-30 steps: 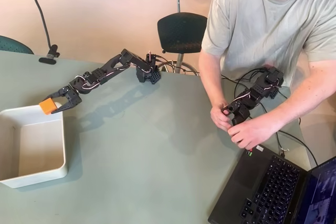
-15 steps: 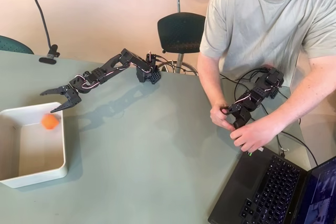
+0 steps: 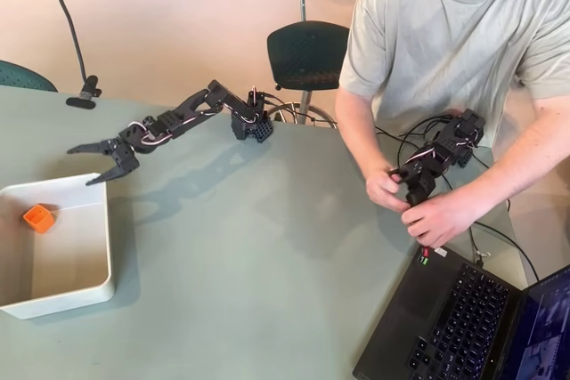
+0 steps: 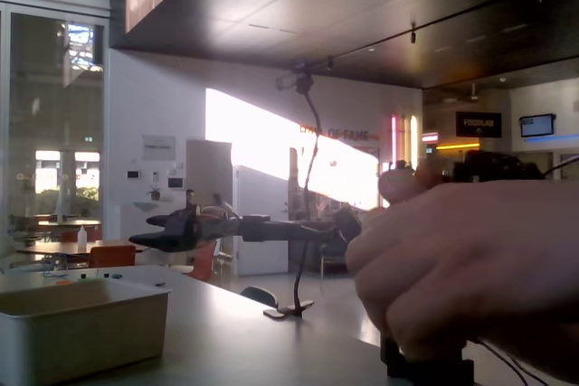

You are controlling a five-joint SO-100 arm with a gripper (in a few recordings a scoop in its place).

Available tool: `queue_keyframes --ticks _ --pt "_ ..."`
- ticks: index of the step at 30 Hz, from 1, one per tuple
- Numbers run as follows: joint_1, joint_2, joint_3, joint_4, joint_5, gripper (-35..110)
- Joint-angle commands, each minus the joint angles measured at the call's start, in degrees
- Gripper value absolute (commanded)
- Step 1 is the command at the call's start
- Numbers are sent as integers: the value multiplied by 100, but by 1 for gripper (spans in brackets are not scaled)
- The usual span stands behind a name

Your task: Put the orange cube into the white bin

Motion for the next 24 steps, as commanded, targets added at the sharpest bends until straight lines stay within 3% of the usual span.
queue_keyframes --ticks 1,5,17,20,24 --pt "0 633 -105 -18 -519 24" --pt "-141 694 -149 -26 -1274 9" --pt "-1187 1916 -79 35 -5748 8" --pt "-1564 2566 97 668 -6618 8" --pt "-1978 3516 747 2268 -7233 8"
